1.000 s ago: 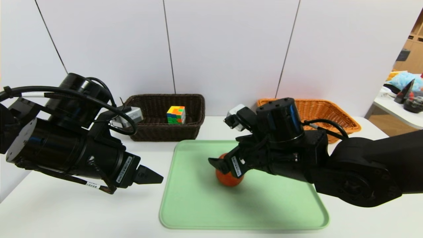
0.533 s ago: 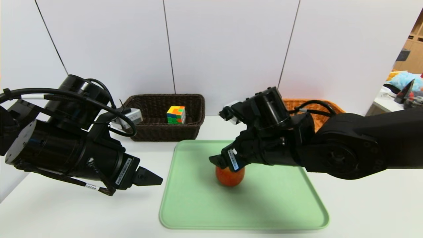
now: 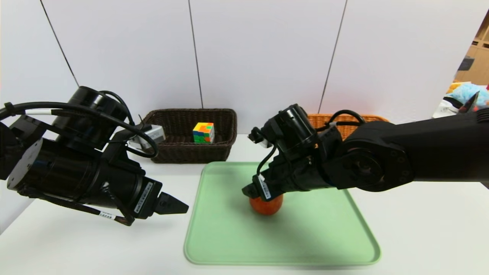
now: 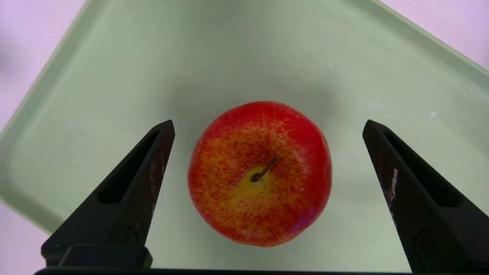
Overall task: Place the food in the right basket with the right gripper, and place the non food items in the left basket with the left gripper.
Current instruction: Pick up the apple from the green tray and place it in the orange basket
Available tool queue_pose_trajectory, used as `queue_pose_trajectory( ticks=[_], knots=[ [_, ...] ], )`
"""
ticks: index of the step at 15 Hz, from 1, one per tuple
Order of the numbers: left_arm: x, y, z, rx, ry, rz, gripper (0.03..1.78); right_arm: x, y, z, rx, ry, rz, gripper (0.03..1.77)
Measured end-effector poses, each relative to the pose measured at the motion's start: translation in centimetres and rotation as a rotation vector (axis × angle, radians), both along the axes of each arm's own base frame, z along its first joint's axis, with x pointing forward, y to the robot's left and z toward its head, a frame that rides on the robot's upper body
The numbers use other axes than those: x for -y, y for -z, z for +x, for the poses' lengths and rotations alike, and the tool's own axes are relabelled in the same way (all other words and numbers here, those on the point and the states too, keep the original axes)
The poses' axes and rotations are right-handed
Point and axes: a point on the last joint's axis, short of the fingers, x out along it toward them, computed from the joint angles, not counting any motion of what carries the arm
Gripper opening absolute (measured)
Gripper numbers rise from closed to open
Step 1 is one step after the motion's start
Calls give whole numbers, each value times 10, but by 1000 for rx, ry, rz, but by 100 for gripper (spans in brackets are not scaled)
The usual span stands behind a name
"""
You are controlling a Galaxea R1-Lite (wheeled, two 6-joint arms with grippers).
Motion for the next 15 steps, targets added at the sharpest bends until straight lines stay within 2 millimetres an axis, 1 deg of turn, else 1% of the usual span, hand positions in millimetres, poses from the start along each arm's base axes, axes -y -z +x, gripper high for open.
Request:
queue_pose_trajectory(
  ticks=[5,14,15],
  knots=[
    [0,0,1,2,0,-1,169,-1,7,-1,-61,5,-58,170],
    [0,1,1,0,-1,-2,169,-8,14,-6,-80,-16,-75,170],
    [0,1,1,-1,-2,-1,169,-9,15,-6,-81,-18,-77,148]
  ],
)
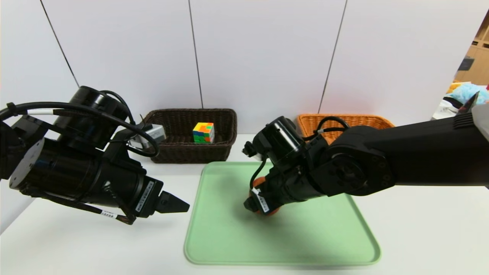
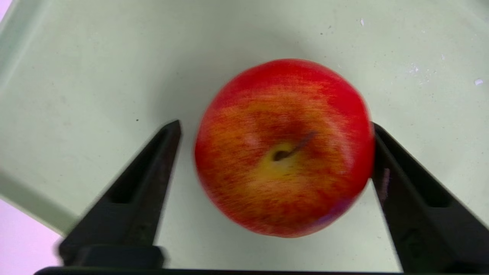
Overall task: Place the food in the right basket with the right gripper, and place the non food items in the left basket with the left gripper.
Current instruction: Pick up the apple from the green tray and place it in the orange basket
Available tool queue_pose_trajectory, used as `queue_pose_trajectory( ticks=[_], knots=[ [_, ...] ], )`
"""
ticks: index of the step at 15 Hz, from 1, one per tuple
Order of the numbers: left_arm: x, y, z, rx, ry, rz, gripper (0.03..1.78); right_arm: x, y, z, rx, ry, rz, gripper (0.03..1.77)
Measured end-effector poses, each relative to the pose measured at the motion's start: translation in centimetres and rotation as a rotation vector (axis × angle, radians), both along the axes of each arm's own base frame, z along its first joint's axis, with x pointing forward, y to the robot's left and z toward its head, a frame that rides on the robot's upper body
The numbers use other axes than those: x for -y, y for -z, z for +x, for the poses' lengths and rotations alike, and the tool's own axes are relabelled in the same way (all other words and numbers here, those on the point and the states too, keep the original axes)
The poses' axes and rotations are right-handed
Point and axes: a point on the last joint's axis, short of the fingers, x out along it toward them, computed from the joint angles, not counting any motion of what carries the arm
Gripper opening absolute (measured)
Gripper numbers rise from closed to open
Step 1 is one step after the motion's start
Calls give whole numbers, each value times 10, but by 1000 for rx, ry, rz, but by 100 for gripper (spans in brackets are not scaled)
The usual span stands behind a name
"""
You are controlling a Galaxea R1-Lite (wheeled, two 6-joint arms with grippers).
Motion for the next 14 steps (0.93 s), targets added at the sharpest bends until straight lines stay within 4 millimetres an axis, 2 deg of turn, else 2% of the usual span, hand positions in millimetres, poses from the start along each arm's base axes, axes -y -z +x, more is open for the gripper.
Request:
queue_pose_trajectory(
  ticks=[1,2,8,12,14],
  knots=[
    [0,0,0,0,-1,0,169,0,1,0,-2,-1,-2,132],
    [0,0,0,0,-1,0,169,-1,2,-1,-2,-4,-4,126],
    [0,0,0,-1,-2,0,169,4,-2,-2,31,35,-18,121],
    [0,1,-1,-3,-1,0,169,21,-29,5,149,112,47,120],
    [0,0,-1,-2,0,0,169,38,-44,10,189,161,80,120]
  ],
)
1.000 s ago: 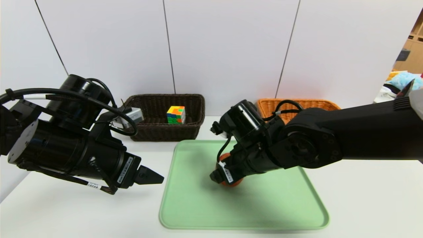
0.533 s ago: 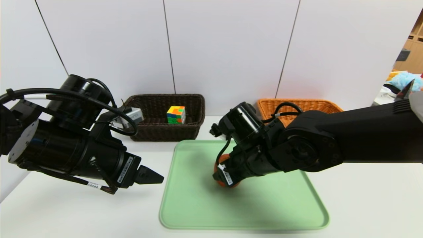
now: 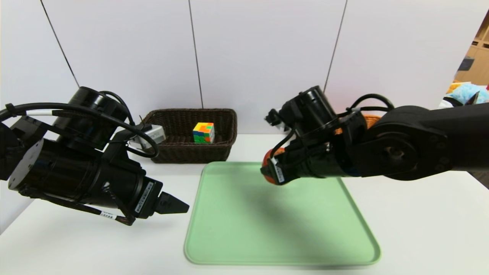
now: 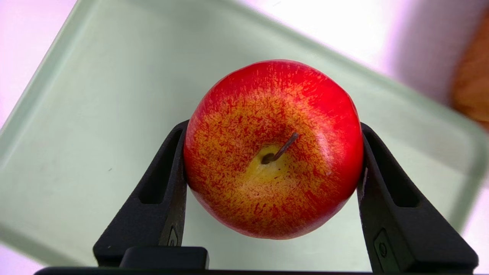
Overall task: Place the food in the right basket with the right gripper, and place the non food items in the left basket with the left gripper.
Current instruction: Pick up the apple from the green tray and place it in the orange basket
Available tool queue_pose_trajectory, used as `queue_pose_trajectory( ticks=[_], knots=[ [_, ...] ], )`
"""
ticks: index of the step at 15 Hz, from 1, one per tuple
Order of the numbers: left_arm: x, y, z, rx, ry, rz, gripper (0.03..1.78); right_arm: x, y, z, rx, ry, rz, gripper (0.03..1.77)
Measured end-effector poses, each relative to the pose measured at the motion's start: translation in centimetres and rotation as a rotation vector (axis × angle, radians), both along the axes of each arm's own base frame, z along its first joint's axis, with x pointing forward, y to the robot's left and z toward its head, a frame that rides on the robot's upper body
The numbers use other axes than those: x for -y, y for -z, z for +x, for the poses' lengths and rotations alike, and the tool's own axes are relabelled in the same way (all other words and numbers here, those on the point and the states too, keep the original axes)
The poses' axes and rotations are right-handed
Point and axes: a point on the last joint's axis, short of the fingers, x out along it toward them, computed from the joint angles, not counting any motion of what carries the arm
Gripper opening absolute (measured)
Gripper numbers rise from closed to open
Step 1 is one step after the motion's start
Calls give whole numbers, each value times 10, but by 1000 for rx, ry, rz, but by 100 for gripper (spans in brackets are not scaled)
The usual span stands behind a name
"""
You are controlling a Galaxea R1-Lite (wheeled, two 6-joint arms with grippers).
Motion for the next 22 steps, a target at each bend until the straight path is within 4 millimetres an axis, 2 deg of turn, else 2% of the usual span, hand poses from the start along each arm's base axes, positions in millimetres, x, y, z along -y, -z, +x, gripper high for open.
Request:
queue_pose_trajectory(
  ticks=[5,10,14,22],
  knots=[
    [0,-1,0,4,-1,-2,169,62,-38,14,92,169,67,120],
    [1,-2,0,19,4,-12,169,111,-57,31,236,314,133,120],
    [0,0,0,13,4,-9,169,133,-46,47,261,393,131,120],
    [0,2,-1,6,1,-5,169,155,4,95,280,487,120,120]
  ],
)
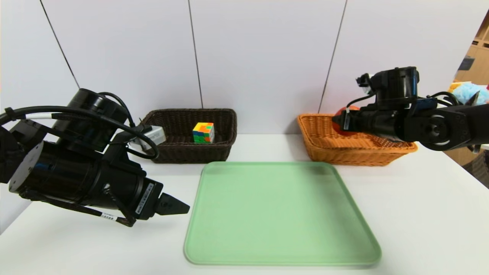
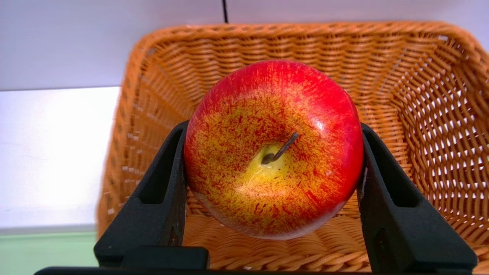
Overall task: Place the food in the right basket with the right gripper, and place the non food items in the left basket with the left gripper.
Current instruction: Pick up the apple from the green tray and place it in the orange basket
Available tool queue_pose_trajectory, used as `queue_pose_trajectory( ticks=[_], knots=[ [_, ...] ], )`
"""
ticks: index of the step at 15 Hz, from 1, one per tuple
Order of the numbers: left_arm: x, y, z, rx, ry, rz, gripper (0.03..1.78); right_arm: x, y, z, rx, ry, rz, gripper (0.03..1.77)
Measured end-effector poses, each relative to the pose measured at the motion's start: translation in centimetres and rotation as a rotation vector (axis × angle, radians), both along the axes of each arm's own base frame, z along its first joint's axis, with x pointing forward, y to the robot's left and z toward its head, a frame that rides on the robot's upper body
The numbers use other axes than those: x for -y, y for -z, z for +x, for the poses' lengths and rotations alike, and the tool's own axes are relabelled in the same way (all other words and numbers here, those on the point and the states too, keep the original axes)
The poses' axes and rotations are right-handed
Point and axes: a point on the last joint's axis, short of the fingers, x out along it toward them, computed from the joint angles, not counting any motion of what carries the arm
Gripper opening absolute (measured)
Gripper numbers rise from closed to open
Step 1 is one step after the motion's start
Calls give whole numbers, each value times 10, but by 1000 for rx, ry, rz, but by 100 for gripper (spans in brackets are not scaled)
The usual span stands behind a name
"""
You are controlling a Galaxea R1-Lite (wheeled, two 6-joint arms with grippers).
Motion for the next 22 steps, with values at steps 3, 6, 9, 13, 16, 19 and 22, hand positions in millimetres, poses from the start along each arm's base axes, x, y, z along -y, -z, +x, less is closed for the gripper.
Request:
queue_pose_trajectory(
  ticks=[3,6,9,13,16,19,22],
  knots=[
    [0,1,0,-2,-1,0,169,4,16,12,-35,13,-15,119],
    [0,1,1,1,-1,-1,169,15,29,25,-62,39,-23,119],
    [1,3,2,9,-2,-8,169,22,37,33,-78,53,-31,119],
    [1,4,3,10,-3,-7,169,24,38,37,-75,58,-28,119],
    [1,4,3,9,-4,-8,169,24,35,38,-69,57,-25,119],
    [1,4,3,9,-5,-8,169,24,35,39,-66,57,-25,134],
    [1,4,3,8,-6,-8,169,24,33,38,-59,57,-24,145]
  ],
)
